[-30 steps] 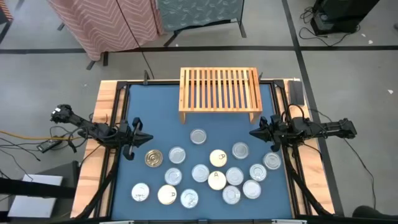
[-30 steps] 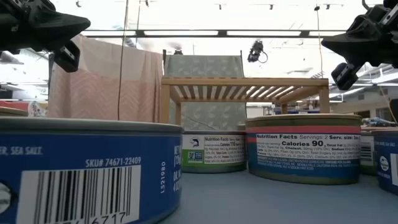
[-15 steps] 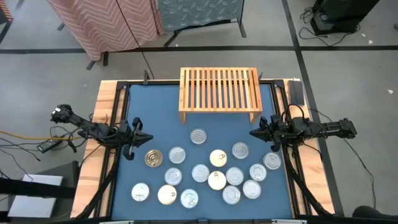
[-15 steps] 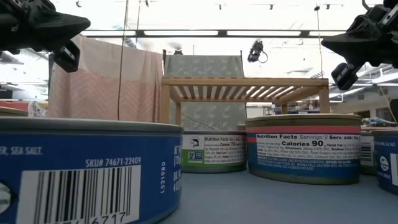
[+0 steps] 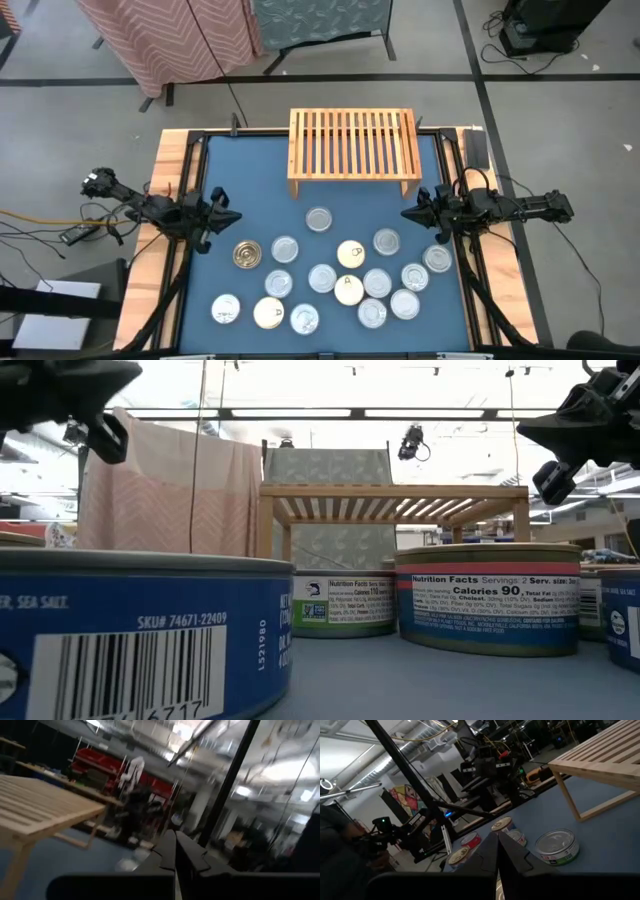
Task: Stack canned seafood by type on shelf
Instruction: Put the green tuna can on the shelf
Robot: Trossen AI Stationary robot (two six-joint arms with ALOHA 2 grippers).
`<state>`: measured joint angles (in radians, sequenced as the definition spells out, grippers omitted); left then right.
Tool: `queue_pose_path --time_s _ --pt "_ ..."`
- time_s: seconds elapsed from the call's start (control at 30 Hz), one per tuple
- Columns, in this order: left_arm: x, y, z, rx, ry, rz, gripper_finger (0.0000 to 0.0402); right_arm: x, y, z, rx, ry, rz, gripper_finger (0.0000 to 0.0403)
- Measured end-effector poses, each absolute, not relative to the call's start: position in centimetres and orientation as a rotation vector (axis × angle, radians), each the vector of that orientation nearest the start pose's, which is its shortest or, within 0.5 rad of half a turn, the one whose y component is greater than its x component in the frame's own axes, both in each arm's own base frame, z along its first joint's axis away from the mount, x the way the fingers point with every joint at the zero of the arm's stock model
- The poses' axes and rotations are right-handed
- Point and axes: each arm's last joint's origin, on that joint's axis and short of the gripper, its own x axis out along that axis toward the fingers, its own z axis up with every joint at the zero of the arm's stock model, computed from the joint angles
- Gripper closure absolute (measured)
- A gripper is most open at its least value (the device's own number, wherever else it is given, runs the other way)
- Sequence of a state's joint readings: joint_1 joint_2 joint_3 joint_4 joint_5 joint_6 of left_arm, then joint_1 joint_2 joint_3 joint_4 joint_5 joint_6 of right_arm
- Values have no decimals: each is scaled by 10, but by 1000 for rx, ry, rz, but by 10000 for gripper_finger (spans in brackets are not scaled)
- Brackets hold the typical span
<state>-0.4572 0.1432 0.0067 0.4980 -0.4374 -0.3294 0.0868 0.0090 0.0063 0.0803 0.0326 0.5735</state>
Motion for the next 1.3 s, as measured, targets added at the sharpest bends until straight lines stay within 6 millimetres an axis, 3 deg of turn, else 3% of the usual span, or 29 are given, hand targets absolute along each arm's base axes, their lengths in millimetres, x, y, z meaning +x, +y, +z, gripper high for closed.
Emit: queue_pose_path --time_s 0.37,0.57,0.87,1.1,1.3 --pt "87 -27 215 -556 -479 -39 398 97 7 173 559 -65 60 389" --pt "78 -19 227 -580 -630 119 398 97 6 177 534 -113 34 389" --pt "64 -9 240 -660 -801 231 398 91 3 200 552 -378 22 389" --pt "66 -10 266 -702 -753 243 398 82 0 220 657 -590 22 389" --pt "74 -12 299 -824 -582 299 398 92 4 246 628 -412 22 396"
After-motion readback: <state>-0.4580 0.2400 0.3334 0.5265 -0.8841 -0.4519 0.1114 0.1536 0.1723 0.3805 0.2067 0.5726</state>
